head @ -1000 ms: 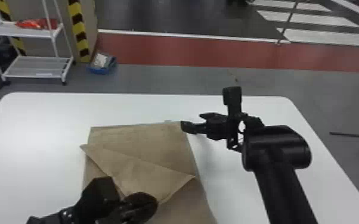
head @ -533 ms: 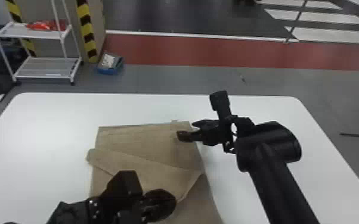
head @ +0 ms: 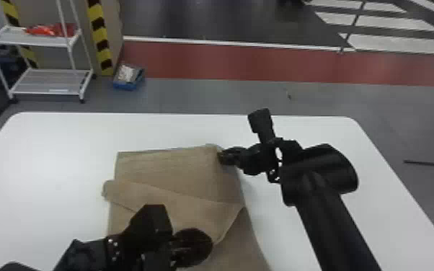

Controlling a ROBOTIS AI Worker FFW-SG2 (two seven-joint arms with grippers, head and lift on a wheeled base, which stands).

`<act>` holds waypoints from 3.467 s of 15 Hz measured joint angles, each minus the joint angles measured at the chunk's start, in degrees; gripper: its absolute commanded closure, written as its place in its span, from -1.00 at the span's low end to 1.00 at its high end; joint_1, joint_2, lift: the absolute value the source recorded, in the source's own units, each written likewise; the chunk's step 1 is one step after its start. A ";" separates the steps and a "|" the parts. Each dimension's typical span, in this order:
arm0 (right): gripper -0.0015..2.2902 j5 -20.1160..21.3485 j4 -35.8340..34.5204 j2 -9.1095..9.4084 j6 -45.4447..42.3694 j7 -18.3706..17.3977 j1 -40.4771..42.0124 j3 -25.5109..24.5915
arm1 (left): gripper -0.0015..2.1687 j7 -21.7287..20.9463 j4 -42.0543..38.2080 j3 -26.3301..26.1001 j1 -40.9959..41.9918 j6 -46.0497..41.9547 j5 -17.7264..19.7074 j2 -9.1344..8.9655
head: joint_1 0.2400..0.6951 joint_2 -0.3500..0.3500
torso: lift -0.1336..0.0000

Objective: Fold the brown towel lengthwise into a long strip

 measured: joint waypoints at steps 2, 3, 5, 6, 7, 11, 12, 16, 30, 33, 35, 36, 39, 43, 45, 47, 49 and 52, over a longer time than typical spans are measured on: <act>0.79 0.22 0.20 0.01 -0.12 -0.55 0.01 -0.66 | -0.05 0.14 0.08 -0.04 -0.09 0.01 0.05 0.07 | 1.00 -0.41 | -0.73; 0.79 0.23 -0.07 0.01 -0.11 -0.81 0.30 -1.61 | -0.05 0.33 0.10 -0.02 -0.15 0.01 0.07 0.12 | 1.00 -0.43 | -0.73; 0.79 0.25 -2.56 -0.01 0.24 -1.35 1.52 -4.63 | -0.05 1.69 0.18 0.31 -0.52 0.58 0.43 0.29 | 1.00 -0.49 | -0.73; 0.79 0.26 -5.02 -0.01 0.48 -1.24 2.48 -6.91 | -0.05 2.90 0.35 0.93 -0.84 0.94 1.07 0.34 | 1.00 -0.52 | -0.73; 0.79 0.26 -8.00 0.00 0.96 -0.81 3.68 -10.11 | -0.05 4.09 0.53 2.02 -1.18 1.21 1.92 0.36 | 1.00 -0.55 | -0.73; 0.79 -2.72 -23.47 -0.20 3.59 1.74 13.54 -25.69 | -0.05 6.63 3.08 6.51 -4.20 1.84 4.60 -0.17 | 1.00 -0.83 | -0.73; 0.79 -4.56 -26.64 -0.44 3.68 1.85 16.61 -28.54 | -0.05 6.80 3.90 7.18 -5.17 2.04 4.92 -0.38 | 1.00 -0.90 | -0.73; 0.78 -12.92 -36.58 -0.69 3.33 1.26 30.24 -36.23 | -0.05 8.33 5.21 10.85 -6.39 2.61 6.05 -1.46 | 1.00 -1.00 | -0.73; -0.92 -2.73 -55.59 -1.58 -6.43 13.91 48.24 -38.76 | -0.05 9.75 -0.97 32.11 3.51 2.31 10.24 -4.37 | 1.00 -0.67 | -0.73; -0.89 11.23 -54.42 -5.62 -19.74 18.14 48.29 -37.97 | -0.05 8.69 -1.02 33.91 4.57 2.29 10.27 -4.37 | 1.00 -0.65 | -0.73; -0.87 19.65 -52.82 -8.64 -25.80 20.27 48.18 -36.08 | -0.05 8.25 -1.03 34.02 4.77 2.29 10.27 -4.38 | 1.00 -0.65 | -0.73; -0.86 22.96 -52.16 -9.97 -26.66 21.98 48.00 -34.87 | -0.05 8.02 -1.11 34.00 4.81 2.29 10.27 -4.40 | 1.00 -0.66 | -0.73; -0.81 31.20 -48.99 -13.38 -27.36 26.72 46.47 -31.57 | -0.05 7.50 -1.50 33.86 4.84 2.29 10.21 -4.50 | 1.00 -0.70 | -0.73; -0.70 35.39 -44.05 -14.90 -27.32 28.64 42.03 -27.10 | -0.05 7.15 -1.71 33.54 4.86 2.32 10.17 -4.54 | 1.00 -0.68 | -0.73; -0.57 36.64 -42.80 -14.94 -27.24 29.77 40.83 -25.38 | -0.05 7.08 -1.73 33.43 4.90 2.32 10.10 -4.52 | 1.00 -0.64 | -0.73; -0.32 37.92 -41.70 -15.22 -27.22 32.62 39.73 -23.77 | -0.06 7.01 -1.73 33.41 4.92 2.30 10.02 -4.47 | 1.00 -0.61 | -0.73; 0.18 37.93 -41.38 -15.44 -27.22 35.01 38.96 -23.22 | -0.05 6.92 -1.73 33.37 4.93 2.30 10.01 -4.46 | 1.00 -0.58 | -0.73; 0.78 35.98 -41.58 -15.47 -27.24 36.55 38.71 -24.12 | -0.05 6.80 -1.73 33.36 4.93 2.29 10.01 -4.39 | 1.00 -0.57 | -0.73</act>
